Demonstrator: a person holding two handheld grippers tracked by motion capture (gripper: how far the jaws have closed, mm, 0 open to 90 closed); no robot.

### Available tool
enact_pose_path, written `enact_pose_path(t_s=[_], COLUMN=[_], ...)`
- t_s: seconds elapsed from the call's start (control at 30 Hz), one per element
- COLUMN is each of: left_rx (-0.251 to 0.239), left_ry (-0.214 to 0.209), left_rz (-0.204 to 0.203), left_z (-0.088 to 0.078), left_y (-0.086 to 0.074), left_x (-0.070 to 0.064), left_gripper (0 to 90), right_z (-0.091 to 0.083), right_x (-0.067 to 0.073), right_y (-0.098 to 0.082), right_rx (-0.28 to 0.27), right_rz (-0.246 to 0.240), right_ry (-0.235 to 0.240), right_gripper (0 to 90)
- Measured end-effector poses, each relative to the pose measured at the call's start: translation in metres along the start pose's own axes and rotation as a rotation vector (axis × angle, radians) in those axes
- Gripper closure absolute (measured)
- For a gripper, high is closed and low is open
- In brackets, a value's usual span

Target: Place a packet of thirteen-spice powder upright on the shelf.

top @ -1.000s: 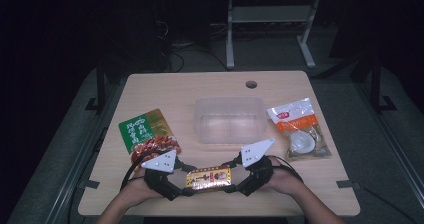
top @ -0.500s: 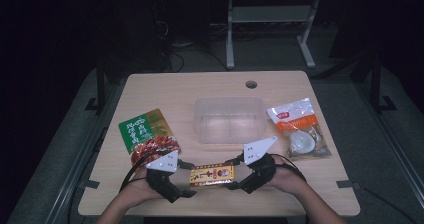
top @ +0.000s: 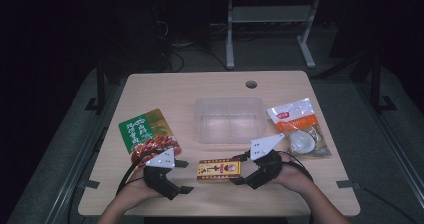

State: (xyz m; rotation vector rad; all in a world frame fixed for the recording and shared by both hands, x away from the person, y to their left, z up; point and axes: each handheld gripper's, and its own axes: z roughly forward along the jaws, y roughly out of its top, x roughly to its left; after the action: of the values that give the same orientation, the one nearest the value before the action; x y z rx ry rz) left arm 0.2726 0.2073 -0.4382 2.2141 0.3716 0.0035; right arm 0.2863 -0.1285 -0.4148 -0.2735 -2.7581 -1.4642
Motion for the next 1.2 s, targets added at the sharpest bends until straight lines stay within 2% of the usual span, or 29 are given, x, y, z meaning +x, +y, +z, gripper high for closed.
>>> enact_pose_path(t_s=[0.07,0.13,0.27,0.5,0.6,0.63,0.8,1.07,1.2], left_rx=[-0.009,-0.006,0.008,0.035,0.025,0.027,0.029,0.018,0.014], left_ry=[-0.007,0.020,0.043,0.029,0.032,0.037,0.054,0.071,0.087], left_rz=[-0.024,-0.027,-0.028,0.002,-0.016,-0.015,0.008,0.002,0.013], left_z=[-0.002,-0.004,-0.009,-0.003,-0.001,-0.001,-0.003,-0.004,-0.004], left_y=[-0.002,-0.005,-0.011,-0.010,-0.010,-0.010,-0.010,-0.010,-0.009], left_x=[-0.001,-0.003,-0.005,-0.005,-0.005,-0.005,-0.005,-0.005,-0.008], left_gripper=[14.2,14.2,13.9,13.0,12.8,12.6,12.1,10.4,10.6], right_z=[-0.002,-0.004,-0.006,-0.010,-0.013,-0.015,-0.020,-0.029,-0.032], right_x=[-0.002,-0.003,-0.005,-0.010,-0.014,-0.016,-0.023,-0.036,-0.043], right_y=[0.000,0.000,0.001,0.006,0.009,0.009,0.014,0.023,0.030], right_rx=[-0.003,-0.003,-0.010,0.004,-0.005,-0.002,-0.011,-0.018,-0.021], right_rz=[-0.002,0.006,0.018,0.008,0.015,0.007,0.023,0.026,0.020], right_ry=[-0.008,-0.016,-0.021,-0.051,-0.057,-0.067,-0.088,-0.121,-0.139], right_gripper=[31.8,31.8,31.8,31.8,31.8,31.8,31.8,31.7,31.7])
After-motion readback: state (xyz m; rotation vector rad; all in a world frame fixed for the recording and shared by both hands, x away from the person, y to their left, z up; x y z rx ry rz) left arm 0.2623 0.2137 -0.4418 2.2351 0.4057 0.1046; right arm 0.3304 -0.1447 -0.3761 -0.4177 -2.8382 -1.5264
